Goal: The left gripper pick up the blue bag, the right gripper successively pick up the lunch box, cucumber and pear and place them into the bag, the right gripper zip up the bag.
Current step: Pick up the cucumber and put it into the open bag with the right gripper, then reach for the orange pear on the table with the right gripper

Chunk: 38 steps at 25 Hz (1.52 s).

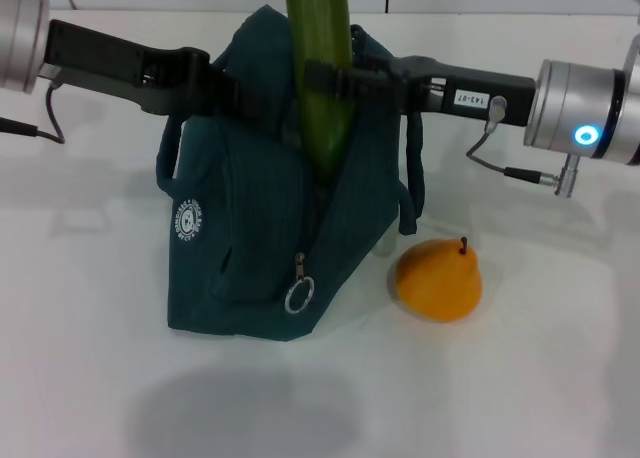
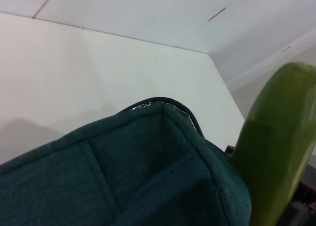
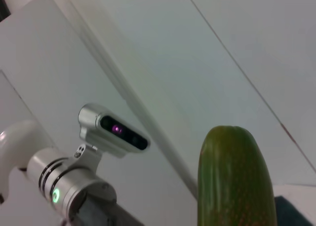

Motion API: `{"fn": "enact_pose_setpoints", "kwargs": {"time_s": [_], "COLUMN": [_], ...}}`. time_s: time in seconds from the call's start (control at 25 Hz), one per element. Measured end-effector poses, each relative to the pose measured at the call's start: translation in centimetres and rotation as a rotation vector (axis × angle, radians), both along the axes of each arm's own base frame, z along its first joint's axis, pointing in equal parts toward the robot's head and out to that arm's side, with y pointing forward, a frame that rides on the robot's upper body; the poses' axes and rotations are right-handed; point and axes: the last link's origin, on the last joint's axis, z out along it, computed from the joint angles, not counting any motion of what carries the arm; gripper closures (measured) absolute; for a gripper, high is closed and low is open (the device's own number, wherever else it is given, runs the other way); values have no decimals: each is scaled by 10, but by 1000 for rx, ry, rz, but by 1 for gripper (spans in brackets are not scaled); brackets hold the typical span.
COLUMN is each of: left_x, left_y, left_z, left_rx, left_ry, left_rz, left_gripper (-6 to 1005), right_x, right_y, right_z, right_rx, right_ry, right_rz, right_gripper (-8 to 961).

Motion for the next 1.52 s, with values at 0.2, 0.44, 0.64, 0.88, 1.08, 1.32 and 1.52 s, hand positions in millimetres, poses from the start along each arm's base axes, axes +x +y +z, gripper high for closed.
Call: {"fn": "enact_pose_setpoints", "kwargs": {"time_s": [0.2,0.44,0.64,0.88,1.08,1.32,1.52], "left_x": [-2,-1,-2,-3,-6,-9,-9], "left_y": [-1,0,0,0,-2,-4,-4], "left_z": [0,1,1,2,4,4,4], "left_rx": [1,2,3,5,7,11,11], "left_ry": [0,1,2,3,1,-1,-1], "left_rz": [4,3,5,7,16,18,17], "left_gripper": [951,951,951,951,950,950,950], "right_x": [0,12,14,22,47,105,126], "right_y": [-6,-13,-15,-19,-28,-65,-87], "right_z": [-2,8,10,26,57,77,55], "right_rx": [-14,44,41,91,177,244,319], "right_ry": [-9,34,37,85,102,-16,-86], "right_rz": [28,22,31,35,38,66,105], "right_gripper": [267,262,188,83,87,91,95]}}
